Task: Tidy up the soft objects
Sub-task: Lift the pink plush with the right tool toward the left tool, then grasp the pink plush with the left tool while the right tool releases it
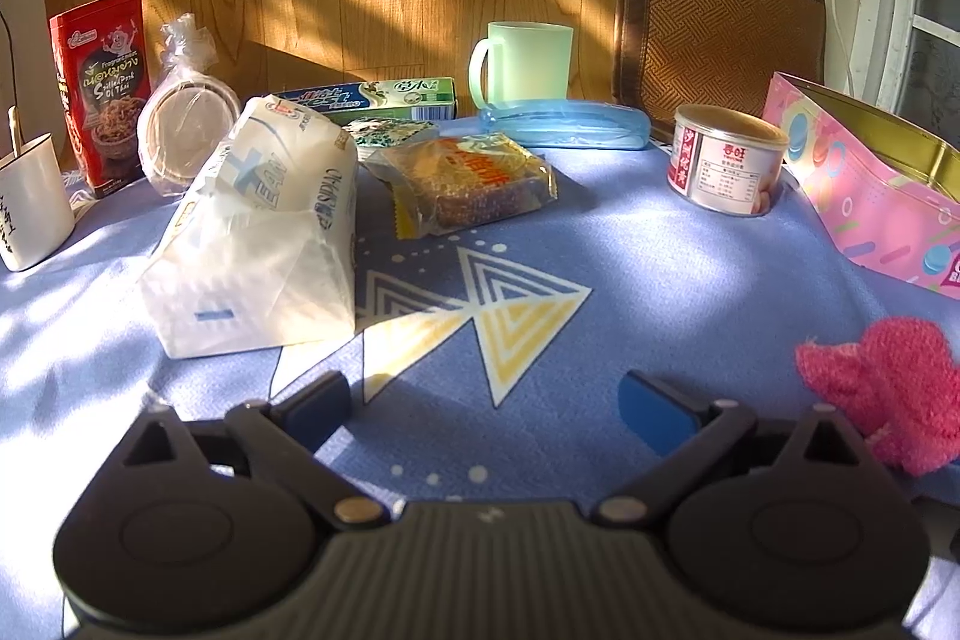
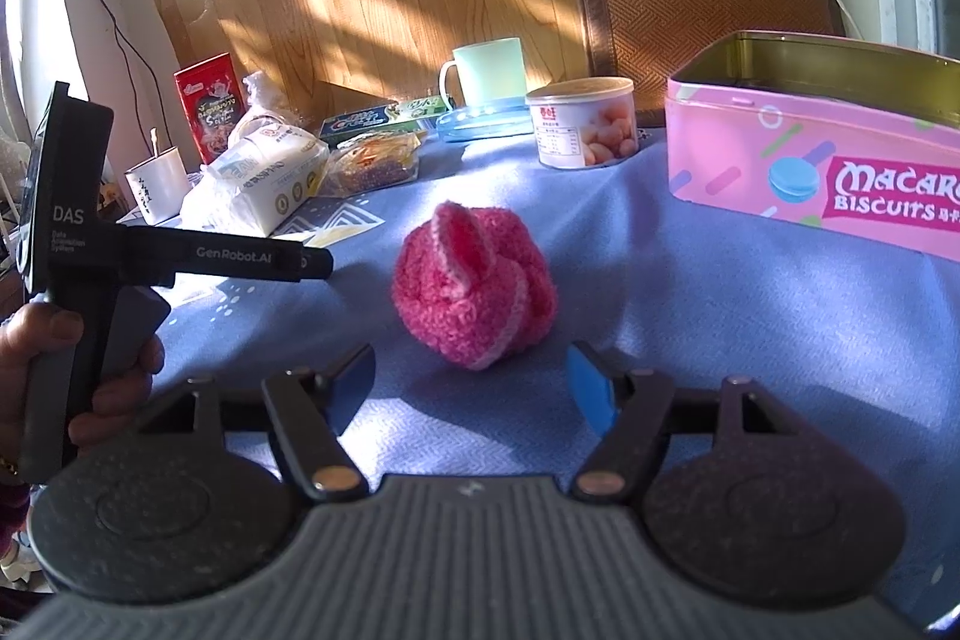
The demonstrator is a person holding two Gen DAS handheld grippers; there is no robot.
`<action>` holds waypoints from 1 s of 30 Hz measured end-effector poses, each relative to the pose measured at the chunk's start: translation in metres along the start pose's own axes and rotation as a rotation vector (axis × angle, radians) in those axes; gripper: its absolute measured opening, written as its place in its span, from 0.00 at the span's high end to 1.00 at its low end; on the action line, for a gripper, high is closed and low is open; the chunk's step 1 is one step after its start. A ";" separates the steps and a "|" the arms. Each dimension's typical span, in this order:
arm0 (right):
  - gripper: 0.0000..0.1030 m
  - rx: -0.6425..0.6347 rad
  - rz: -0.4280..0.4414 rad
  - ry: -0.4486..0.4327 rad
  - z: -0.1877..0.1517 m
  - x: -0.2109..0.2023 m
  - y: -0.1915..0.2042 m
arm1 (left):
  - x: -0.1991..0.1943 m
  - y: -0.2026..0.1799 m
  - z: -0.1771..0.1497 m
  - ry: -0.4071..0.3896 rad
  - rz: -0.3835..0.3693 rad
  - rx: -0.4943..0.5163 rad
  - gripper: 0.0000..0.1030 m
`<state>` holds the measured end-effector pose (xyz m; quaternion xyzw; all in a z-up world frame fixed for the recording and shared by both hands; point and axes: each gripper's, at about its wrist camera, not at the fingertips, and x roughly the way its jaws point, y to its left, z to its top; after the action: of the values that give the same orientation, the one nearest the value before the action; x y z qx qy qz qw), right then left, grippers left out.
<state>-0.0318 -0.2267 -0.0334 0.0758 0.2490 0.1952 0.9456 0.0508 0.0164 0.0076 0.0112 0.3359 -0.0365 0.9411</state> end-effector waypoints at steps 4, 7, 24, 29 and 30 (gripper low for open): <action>0.30 -0.001 0.000 0.000 0.000 0.000 0.001 | 0.000 0.000 0.000 0.000 0.001 -0.001 0.03; 0.30 -0.001 0.000 -0.001 0.000 0.000 0.000 | 0.000 0.000 0.000 0.000 0.001 0.000 0.03; 0.30 -0.022 0.011 -0.009 0.003 0.005 -0.001 | -0.047 -0.028 0.012 -0.044 -0.452 0.000 0.04; 0.30 -0.043 0.002 -0.011 0.006 0.009 0.001 | -0.033 -0.065 0.017 0.054 -0.582 0.043 0.16; 0.30 -0.043 0.001 -0.010 0.007 0.010 0.000 | -0.026 -0.070 0.017 0.077 -0.583 0.047 0.29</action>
<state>-0.0197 -0.2233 -0.0316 0.0563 0.2402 0.2009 0.9480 0.0359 -0.0526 0.0376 -0.0624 0.3596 -0.3129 0.8769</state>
